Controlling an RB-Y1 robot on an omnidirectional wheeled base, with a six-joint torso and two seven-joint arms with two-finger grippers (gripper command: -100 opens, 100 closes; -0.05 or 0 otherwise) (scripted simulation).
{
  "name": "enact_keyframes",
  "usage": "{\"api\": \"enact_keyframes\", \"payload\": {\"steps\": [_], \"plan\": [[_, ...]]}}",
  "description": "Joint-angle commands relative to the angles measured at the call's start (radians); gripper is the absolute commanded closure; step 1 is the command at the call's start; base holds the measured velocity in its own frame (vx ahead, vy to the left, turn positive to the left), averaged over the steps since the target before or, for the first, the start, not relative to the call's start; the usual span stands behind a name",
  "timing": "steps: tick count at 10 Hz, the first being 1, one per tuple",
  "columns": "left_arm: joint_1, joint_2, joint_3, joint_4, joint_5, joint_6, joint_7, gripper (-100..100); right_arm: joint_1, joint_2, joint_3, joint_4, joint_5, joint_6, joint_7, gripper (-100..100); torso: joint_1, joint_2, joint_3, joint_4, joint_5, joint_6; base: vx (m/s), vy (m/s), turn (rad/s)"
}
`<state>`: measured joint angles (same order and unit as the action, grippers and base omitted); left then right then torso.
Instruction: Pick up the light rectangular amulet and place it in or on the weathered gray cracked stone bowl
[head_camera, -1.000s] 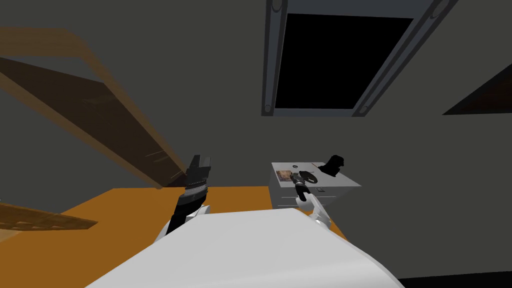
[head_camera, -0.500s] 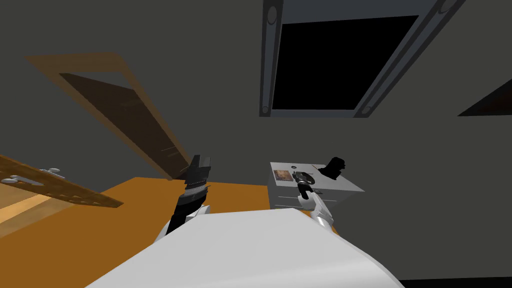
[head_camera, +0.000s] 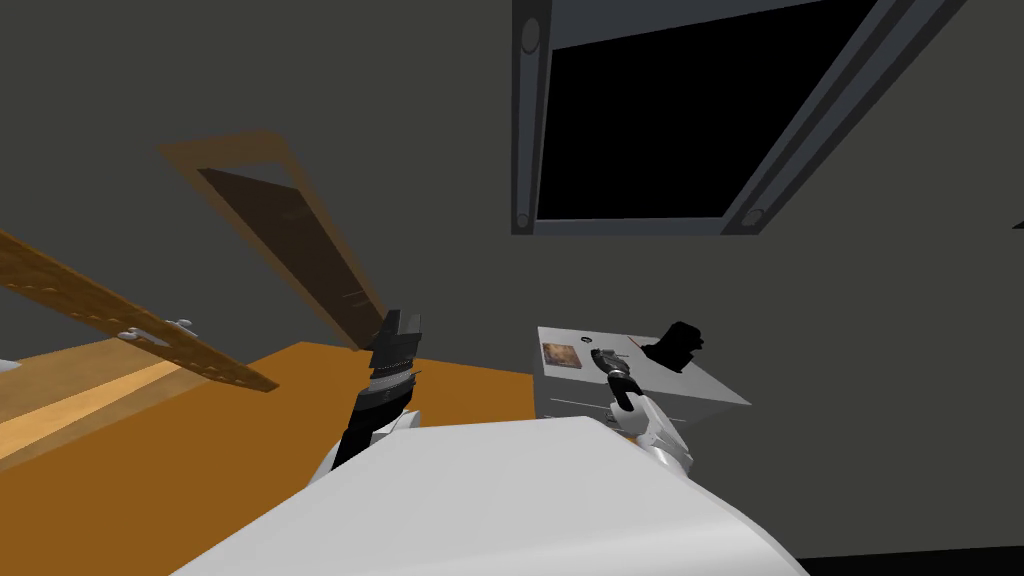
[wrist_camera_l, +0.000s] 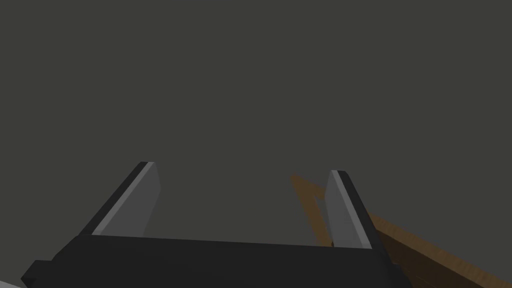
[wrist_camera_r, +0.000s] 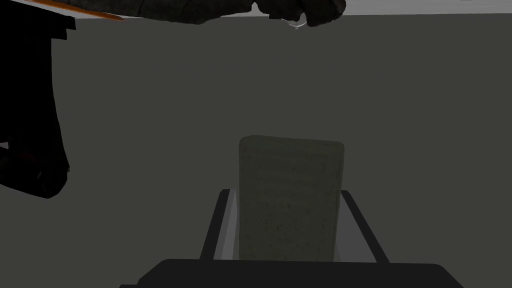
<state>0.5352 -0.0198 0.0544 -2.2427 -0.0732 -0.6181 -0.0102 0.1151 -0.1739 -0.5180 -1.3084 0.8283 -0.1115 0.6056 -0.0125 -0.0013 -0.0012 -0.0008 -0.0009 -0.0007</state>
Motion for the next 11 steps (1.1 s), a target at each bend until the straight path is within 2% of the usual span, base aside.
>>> {"api": "enact_keyframes", "payload": {"steps": [1, 2, 3, 4, 8, 9, 10, 11], "plan": [[0.0, 0.0, 0.0, 0.0, 0.0, 0.0, 0.0, 0, 0.016, -0.016, -0.02, 0.016, 0.008, -0.029, -0.003, 100, 0.0, 0.0, 0.0, 0.0, 0.0, 0.0, -0.016, -0.175, 0.127], [0.0, 0.0, 0.0, 0.0, 0.0, 0.0, 0.0, 0, 0.028, -0.03, -0.035, 0.029, 0.014, -0.049, -0.006, 100, -0.001, 0.001, 0.0, 0.0, 0.0, 0.001, 0.012, -0.185, 0.121], [0.0, 0.0, 0.0, 0.0, 0.0, 0.0, 0.0, 0, 0.024, -0.012, -0.03, 0.017, 0.012, -0.04, 0.001, 100, -0.002, -0.001, 0.0, 0.0, 0.0, 0.001, 0.008, -0.095, 0.025], [0.0, 0.0, 0.0, 0.0, 0.0, 0.0, 0.0, 0, 0.026, -0.015, -0.033, 0.018, 0.013, -0.044, 0.001, -100, 0.004, -0.001, -0.001, 0.0, 0.0, 0.0, 0.0, -0.02, -0.003], [0.0, 0.0, 0.0, 0.0, 0.0, 0.0, 0.0, 0, 0.026, -0.015, -0.033, 0.018, 0.013, -0.043, 0.001, -100, 0.012, -0.001, -0.001, 0.0, 0.002, 0.0, 0.0, -0.002, 0.0], [0.0, 0.0, 0.0, 0.0, 0.0, 0.0, 0.0, 0, 0.026, -0.015, -0.033, 0.018, 0.013, -0.043, 0.001, 0, 0.013, -0.001, -0.001, 0.0, 0.002, 0.0, 0.0, 0.0, 0.0], [0.0, 0.0, 0.0, 0.0, 0.0, 0.0, 0.0, 0, 0.012, -0.036, -0.017, 0.021, 0.006, -0.012, -0.012, -100, 0.013, -0.001, -0.001, 0.0, 0.002, -0.001, -0.046, -0.003, 0.067], [0.0, 0.0, 0.0, 0.0, 0.0, 0.0, 0.0, 0, -0.001, -0.058, 0.0, 0.024, -0.001, 0.02, -0.025, -100, 0.013, 0.001, 0.001, 0.0, 0.003, -0.001, -0.106, -0.012, 0.116]]}}
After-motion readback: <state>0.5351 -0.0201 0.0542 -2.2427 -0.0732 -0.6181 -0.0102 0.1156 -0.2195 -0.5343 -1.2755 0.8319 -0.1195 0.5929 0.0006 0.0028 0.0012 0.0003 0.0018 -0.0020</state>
